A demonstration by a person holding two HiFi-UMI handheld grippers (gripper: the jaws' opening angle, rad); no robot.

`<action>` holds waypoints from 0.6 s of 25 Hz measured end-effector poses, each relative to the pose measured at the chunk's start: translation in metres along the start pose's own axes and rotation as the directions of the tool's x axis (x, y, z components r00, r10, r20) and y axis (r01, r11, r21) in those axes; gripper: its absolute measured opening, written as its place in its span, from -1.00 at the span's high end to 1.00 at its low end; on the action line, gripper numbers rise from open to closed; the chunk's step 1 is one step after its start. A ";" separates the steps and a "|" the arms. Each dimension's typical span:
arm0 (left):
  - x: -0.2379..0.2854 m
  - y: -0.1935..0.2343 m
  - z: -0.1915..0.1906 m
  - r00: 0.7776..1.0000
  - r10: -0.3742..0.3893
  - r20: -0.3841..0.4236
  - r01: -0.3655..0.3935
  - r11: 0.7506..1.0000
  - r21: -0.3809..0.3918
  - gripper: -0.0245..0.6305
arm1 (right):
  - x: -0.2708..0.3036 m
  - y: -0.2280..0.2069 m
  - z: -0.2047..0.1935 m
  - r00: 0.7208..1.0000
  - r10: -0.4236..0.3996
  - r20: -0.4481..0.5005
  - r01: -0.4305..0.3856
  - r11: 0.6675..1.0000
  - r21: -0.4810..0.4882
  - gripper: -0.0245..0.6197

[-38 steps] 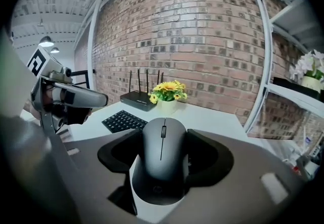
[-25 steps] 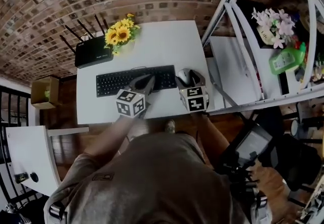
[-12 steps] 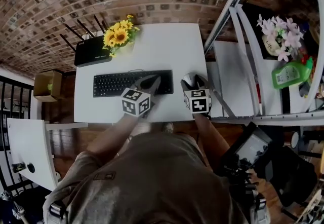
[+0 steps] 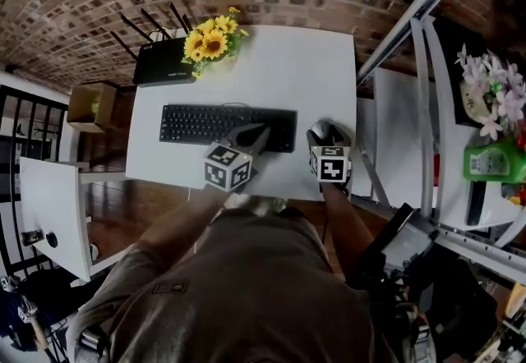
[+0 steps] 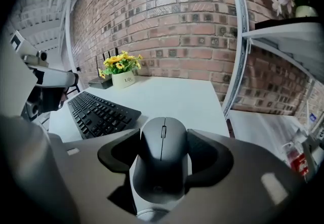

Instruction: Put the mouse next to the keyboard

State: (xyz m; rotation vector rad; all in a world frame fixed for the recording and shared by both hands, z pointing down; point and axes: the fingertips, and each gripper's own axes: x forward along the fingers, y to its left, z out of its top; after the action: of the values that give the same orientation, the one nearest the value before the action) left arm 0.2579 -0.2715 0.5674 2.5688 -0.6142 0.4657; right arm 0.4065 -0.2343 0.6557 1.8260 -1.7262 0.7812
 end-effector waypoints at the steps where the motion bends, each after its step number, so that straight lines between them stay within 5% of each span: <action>1: 0.000 0.001 -0.002 1.000 0.005 -0.006 -0.005 1.000 -0.003 0.95 | 0.003 -0.001 -0.002 1.000 0.002 -0.006 -0.002 1.000 0.003 -0.01; 15: 0.004 -0.001 -0.014 0.999 0.018 -0.043 -0.019 1.000 -0.023 0.95 | 0.025 -0.001 -0.024 0.997 0.026 -0.073 -0.026 1.000 0.000 -0.02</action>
State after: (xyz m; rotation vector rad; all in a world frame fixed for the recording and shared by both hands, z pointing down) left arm 0.2587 -0.2656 0.5804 2.5269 -0.6251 0.5149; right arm 0.4069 -0.2354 0.6904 1.7558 -1.7060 0.8476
